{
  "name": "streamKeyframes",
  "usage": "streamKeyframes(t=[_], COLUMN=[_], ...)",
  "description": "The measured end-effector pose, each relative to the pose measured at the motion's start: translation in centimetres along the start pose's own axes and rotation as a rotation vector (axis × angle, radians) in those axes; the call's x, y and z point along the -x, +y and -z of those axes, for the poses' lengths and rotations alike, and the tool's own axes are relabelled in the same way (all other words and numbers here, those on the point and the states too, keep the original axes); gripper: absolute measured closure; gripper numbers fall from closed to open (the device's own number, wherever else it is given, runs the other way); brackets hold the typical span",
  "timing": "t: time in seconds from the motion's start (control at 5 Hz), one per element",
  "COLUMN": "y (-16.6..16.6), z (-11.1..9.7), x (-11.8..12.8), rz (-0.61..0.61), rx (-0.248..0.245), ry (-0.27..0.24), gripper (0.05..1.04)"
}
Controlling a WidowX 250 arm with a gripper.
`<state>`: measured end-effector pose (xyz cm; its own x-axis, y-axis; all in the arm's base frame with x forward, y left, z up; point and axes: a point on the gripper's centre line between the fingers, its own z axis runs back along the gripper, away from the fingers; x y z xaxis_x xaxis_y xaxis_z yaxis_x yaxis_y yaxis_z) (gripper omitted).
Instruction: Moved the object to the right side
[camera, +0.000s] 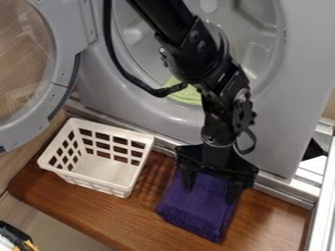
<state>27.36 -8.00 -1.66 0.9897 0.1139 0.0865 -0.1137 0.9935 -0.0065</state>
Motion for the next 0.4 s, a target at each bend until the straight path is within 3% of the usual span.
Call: streamKeyframes(t=[0.4], y=[0.7], z=[1.8], x=[0.7], rz=[-0.014], rx=[-0.031], ry=[0.053], gripper=[0.085])
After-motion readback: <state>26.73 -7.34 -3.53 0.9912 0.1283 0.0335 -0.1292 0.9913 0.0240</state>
